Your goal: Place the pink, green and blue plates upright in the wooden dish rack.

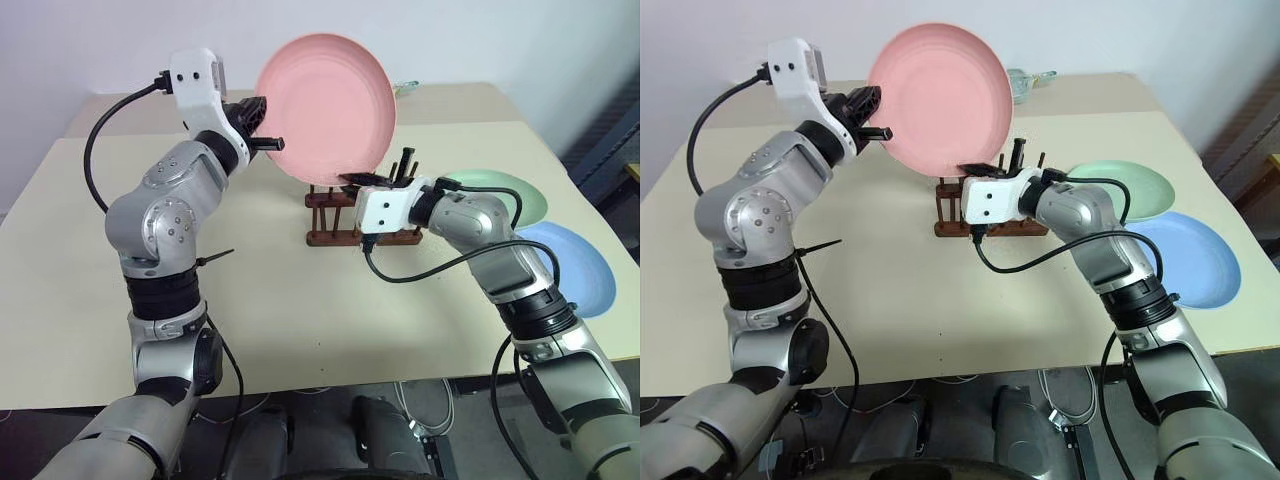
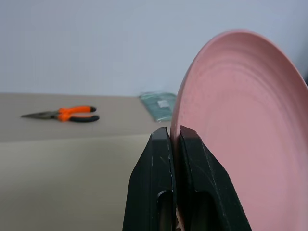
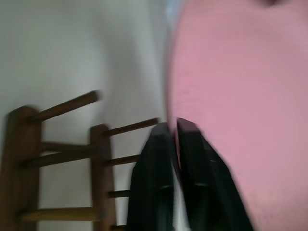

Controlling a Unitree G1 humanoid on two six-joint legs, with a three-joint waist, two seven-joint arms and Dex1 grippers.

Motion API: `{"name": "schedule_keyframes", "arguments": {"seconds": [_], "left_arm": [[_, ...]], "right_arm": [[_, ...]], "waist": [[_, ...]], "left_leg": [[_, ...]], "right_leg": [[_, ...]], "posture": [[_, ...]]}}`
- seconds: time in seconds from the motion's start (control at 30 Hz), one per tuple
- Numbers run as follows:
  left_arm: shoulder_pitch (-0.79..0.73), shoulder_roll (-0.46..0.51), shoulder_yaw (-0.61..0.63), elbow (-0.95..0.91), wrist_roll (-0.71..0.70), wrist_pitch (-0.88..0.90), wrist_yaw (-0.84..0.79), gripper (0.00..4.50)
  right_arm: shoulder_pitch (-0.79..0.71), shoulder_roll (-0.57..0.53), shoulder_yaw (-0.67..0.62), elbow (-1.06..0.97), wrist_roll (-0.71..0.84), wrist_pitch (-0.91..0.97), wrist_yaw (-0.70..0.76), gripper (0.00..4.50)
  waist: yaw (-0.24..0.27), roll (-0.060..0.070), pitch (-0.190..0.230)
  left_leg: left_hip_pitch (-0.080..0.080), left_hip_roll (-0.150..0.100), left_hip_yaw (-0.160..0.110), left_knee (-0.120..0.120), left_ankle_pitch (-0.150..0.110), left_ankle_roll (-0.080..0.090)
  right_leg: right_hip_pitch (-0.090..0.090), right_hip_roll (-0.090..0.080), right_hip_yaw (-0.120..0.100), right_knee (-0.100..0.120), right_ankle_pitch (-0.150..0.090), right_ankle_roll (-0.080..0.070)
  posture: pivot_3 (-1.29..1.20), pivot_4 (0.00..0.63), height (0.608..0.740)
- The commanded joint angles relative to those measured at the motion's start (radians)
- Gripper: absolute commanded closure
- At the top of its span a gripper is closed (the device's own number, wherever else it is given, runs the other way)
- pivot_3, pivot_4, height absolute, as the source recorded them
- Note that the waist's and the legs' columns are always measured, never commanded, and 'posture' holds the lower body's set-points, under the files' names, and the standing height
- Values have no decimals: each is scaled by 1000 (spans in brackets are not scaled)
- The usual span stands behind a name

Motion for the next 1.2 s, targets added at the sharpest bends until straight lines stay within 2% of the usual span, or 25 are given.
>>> {"name": "schedule_keyframes", "arguments": {"seconds": [0.03,0.1,0.13,0.2,0.27,0.37,0.43,0.5,0.6,0.7,0.77,0.83,1.0,1.2], "left_arm": [[-5,-4,10,-21,-21,12,4,4500],[-4,-17,32,-20,-37,-6,2,4500],[-8,-33,63,-19,-64,-26,0,4180],[-23,-45,112,-13,-81,-86,7,3470],[-63,-42,175,25,-70,-174,59,2496],[-95,-7,253,83,-73,-278,88,1039],[-53,66,199,92,-27,-293,27,1039],[36,166,81,87,44,-295,-75,1039],[219,237,-27,14,-13,-310,-315,1039],[389,330,-158,-64,1,-370,-539,1039],[501,404,-254,-111,20,-417,-695,1039],[555,434,-303,-136,16,-430,-769,1039],[574,405,-322,-166,-31,-397,-798,1039],[563,375,-360,-169,-5,-401,-791,1039]], "right_arm": [[-18,-4,-37,-12,-6,-26,-32,4452],[-16,-8,-41,-6,-23,-35,-44,4452],[-14,-11,-45,-5,-30,-39,-50,4484],[-11,-20,-56,-2,-39,-47,-60,4500],[-2,-40,-89,-2,-20,-45,-62,4500],[35,-66,-187,-22,103,3,-27,4500],[70,-70,-277,-58,269,76,39,4500],[90,-49,-400,-121,514,271,95,4500],[116,-61,-583,-220,933,622,156,4500],[125,-73,-693,-255,1208,856,145,4500],[134,-86,-705,-252,1271,939,137,4500],[134,-88,-704,-241,1284,972,110,4500],[125,-78,-722,-223,1350,1019,89,4500],[123,-79,-684,-146,1332,1025,100,4500]], "waist": [[-1,0,0],[-1,0,0],[-1,0,0],[0,0,0],[1,0,0],[2,-1,0],[0,-1,0],[-1,0,0],[2,1,0],[1,1,1],[-2,2,1],[-3,3,1],[5,6,3],[2,6,3]], "left_leg": [[0,0,0,0,0,0],[0,0,0,0,0,0],[0,0,0,0,0,0],[0,0,0,0,0,0],[0,0,0,0,1,-1],[0,0,0,0,2,-4],[1,0,0,-1,2,-3],[0,0,0,-1,2,-3],[1,0,1,0,-1,1],[0,0,0,0,-1,2],[0,1,0,0,-2,3],[0,2,2,-1,-2,3],[0,2,3,1,-2,4],[0,1,3,1,-2,4]], "right_leg": [[0,0,0,0,0,0],[0,0,0,0,0,0],[0,0,0,0,0,0],[0,0,0,0,0,0],[0,0,0,0,0,0],[0,0,0,0,0,0],[1,0,0,-2,0,0],[1,0,0,-2,0,0],[1,0,1,-2,0,0],[1,0,1,-2,0,-2],[0,0,1,-2,-2,-5],[0,0,1,-2,-3,-7],[1,0,1,-1,-4,-8],[1,0,1,-1,-2,-6]], "posture": [[0,150,740],[0,150,740],[0,150,740],[0,150,740],[0,150,740],[0,150,740],[0,150,740],[0,150,740],[0,150,740],[0,150,740],[0,150,740],[0,150,740],[0,150,740],[0,150,740]]}}
